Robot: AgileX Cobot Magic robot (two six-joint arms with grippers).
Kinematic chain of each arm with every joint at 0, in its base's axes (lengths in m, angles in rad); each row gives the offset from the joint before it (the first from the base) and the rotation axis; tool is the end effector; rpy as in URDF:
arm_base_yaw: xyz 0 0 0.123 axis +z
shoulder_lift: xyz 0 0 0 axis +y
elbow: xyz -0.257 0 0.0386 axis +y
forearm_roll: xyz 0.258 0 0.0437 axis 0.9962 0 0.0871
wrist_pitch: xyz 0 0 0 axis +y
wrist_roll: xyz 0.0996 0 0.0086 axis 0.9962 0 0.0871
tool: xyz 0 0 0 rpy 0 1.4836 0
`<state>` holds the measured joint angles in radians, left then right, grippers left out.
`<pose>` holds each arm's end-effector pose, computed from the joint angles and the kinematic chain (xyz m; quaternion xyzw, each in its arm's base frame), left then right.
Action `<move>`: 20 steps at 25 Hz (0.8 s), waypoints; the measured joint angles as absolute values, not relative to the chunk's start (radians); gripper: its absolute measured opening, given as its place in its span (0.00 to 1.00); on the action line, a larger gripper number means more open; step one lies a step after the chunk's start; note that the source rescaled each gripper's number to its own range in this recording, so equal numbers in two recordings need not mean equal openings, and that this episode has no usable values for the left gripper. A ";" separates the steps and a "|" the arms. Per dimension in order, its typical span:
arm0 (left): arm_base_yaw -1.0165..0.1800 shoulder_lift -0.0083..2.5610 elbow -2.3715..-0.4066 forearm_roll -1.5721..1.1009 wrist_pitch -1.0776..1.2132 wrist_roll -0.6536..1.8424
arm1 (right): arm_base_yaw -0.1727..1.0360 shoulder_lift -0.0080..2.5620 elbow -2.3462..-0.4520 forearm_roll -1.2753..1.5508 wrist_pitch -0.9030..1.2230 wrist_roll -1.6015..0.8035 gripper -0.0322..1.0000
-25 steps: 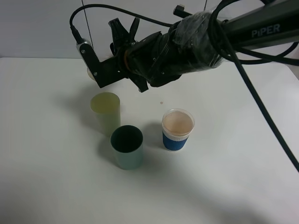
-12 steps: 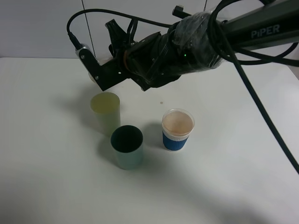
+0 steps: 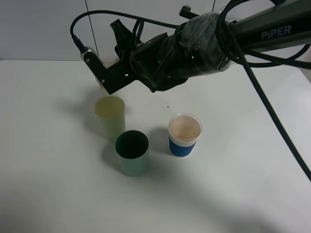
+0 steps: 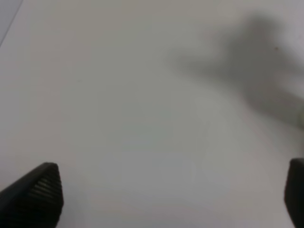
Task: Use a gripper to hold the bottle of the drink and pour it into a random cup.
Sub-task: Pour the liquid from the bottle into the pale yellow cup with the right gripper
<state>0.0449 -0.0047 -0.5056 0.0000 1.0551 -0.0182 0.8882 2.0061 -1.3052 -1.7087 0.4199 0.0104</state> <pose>0.0362 0.0016 0.2803 -0.0268 0.8486 0.0071 0.5283 0.3131 0.3210 0.1588 -0.7962 0.3257 -0.3559 0.3651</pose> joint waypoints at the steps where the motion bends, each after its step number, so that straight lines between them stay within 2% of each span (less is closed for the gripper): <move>1: 0.045 -0.005 -0.506 0.000 1.055 -0.018 | 0.888 2.006 -1.305 -1.709 0.420 0.009 0.05; 20: 0.045 -0.005 -0.506 0.000 1.055 -0.018 | 0.888 2.006 -1.305 -1.709 0.421 -0.093 0.05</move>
<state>0.0449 -0.0047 -0.5056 0.0000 1.0551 -0.0182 0.8882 2.0061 -1.3052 -1.7087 0.4206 -0.0931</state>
